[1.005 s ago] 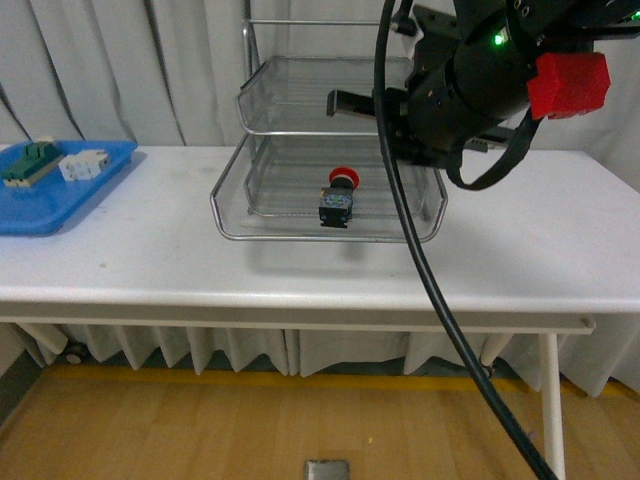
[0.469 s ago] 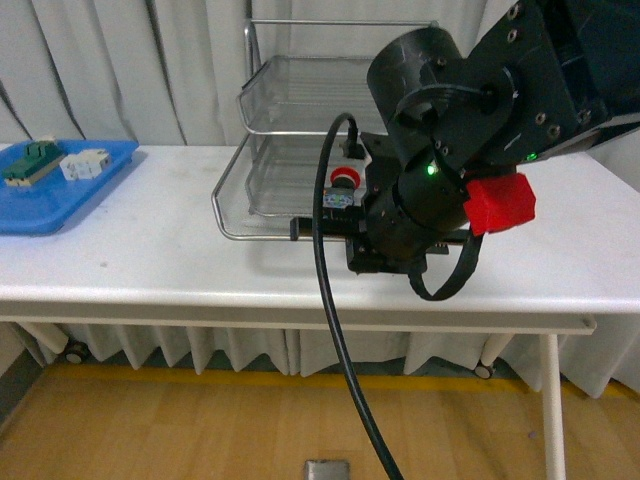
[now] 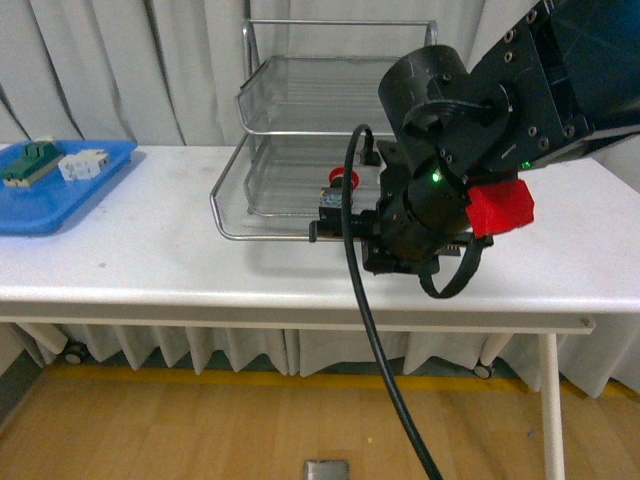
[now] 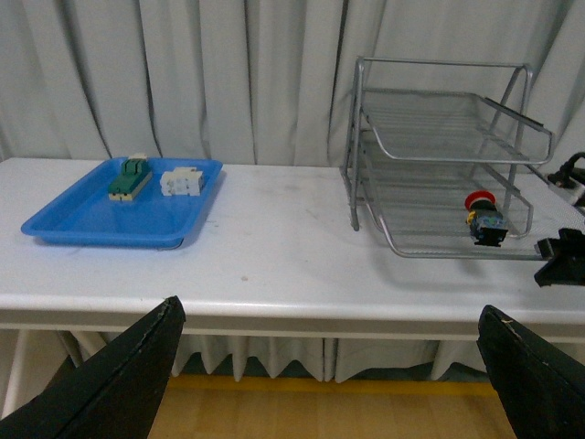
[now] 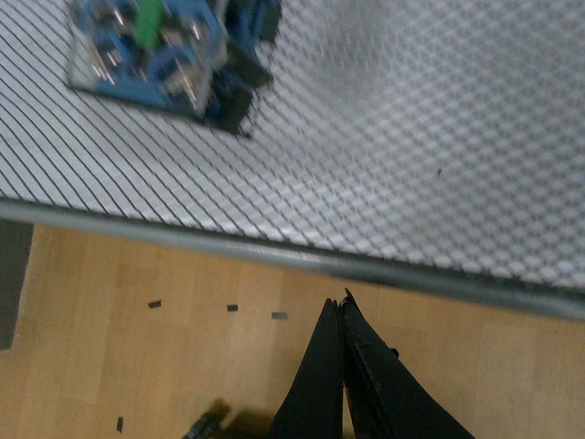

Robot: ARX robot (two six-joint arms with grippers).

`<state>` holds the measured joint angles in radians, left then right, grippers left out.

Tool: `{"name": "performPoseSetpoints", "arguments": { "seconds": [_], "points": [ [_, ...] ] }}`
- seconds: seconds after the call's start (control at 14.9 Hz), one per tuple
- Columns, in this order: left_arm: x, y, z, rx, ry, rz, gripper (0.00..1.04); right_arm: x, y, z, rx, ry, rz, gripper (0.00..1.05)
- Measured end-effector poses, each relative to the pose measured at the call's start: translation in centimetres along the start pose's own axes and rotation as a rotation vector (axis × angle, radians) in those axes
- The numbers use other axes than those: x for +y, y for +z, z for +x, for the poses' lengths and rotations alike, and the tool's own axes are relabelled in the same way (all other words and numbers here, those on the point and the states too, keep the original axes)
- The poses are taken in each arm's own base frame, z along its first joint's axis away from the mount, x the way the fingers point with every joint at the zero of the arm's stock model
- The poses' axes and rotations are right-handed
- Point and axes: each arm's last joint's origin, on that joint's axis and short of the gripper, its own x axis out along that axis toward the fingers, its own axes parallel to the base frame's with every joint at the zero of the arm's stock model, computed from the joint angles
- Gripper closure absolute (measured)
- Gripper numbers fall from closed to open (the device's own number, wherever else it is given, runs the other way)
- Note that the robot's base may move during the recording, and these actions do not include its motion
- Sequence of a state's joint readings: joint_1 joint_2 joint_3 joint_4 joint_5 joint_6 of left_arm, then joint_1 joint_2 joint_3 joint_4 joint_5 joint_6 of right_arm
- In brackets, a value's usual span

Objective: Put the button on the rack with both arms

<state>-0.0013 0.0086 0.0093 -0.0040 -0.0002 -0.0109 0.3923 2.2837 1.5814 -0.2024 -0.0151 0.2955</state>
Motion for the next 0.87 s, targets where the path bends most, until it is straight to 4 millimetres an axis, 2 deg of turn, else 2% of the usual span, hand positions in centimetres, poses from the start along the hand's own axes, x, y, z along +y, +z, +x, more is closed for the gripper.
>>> {"name": "performPoseSetpoints", "arguments": {
  "seconds": [0.33, 0.47, 0.54, 0.67, 0.87],
  "points": [
    [0.0, 0.0, 0.0, 0.0, 0.0, 0.0, 0.07, 0.0, 1.0, 0.0, -0.021, -0.007, 0.005, 1.03],
    [0.0, 0.0, 0.0, 0.0, 0.0, 0.0, 0.07, -1.3, 1.7, 0.9, -0.012, -0.044, 0.027, 1.03],
    [0.0, 0.0, 0.0, 0.0, 0.0, 0.0, 0.07, -1.7, 2.8, 0.8, -0.03, -0.046, 0.036, 1.03],
    [0.0, 0.0, 0.0, 0.0, 0.0, 0.0, 0.07, -3.7, 3.7, 2.4, 0.005, -0.077, 0.061, 1.03],
    [0.0, 0.0, 0.0, 0.0, 0.0, 0.0, 0.07, -4.3, 4.2, 3.0, 0.023, -0.086, 0.068, 1.03]
  ]
}}
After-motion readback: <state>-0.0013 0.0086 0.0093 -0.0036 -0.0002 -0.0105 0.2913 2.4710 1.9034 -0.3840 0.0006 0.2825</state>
